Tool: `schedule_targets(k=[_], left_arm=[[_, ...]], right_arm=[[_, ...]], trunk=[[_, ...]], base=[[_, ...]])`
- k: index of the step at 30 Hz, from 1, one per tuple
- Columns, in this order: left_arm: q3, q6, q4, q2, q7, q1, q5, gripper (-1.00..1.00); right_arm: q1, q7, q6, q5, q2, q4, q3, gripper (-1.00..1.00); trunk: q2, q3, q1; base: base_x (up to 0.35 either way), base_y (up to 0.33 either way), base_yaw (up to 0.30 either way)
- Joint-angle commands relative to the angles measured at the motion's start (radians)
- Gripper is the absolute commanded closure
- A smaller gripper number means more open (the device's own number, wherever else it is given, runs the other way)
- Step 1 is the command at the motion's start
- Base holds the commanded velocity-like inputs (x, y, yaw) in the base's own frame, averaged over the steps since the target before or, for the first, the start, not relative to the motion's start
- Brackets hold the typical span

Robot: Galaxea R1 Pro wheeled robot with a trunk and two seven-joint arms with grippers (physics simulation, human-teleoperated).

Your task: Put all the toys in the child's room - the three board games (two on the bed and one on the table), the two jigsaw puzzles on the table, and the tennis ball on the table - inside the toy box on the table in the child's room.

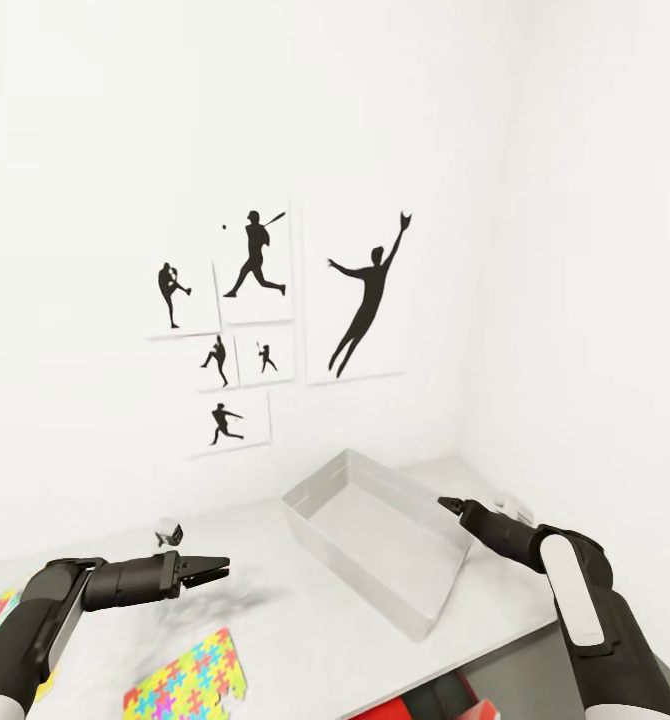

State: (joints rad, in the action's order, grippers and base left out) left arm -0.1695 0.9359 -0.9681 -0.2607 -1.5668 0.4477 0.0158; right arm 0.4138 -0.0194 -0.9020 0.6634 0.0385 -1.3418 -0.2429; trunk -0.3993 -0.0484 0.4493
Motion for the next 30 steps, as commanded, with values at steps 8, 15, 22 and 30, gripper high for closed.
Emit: schedule_targets(k=[8, 15, 22, 30], left_arm=[[0.001, 0.011, 0.0, 0.0, -0.004, 0.0, -0.001, -1.0], [0.0, 0.011, 0.0, 0.0, -0.004, 0.0, 0.0, -1.0], [0.0, 0.011, 0.0, 0.0, -0.004, 0.0, 0.0, -1.0], [0.0, 0.011, 0.0, 0.0, -0.004, 0.0, 0.0, -1.0]], right_arm=[[0.0, -0.002, -0.004, 0.004, 0.0, 0.0, -0.001, -1.0], [0.0, -0.002, -0.005, 0.004, 0.001, 0.0, -0.001, -1.0], [0.0, -0.002, -0.004, 0.004, 0.001, 0.001, -0.001, -1.0], [0.0, -0.002, -0.004, 0.004, 0.001, 0.001, -0.001, -1.0]], trunk=[[-0.001, 0.0, 0.001], [-0.001, 0.0, 0.001], [-0.001, 0.0, 0.001], [-0.001, 0.0, 0.001]], base=[[0.143, 0.054, -0.001], [0.048, 0.012, 0.0], [0.01, 0.003, 0.0], [0.002, 0.0, 0.0]])
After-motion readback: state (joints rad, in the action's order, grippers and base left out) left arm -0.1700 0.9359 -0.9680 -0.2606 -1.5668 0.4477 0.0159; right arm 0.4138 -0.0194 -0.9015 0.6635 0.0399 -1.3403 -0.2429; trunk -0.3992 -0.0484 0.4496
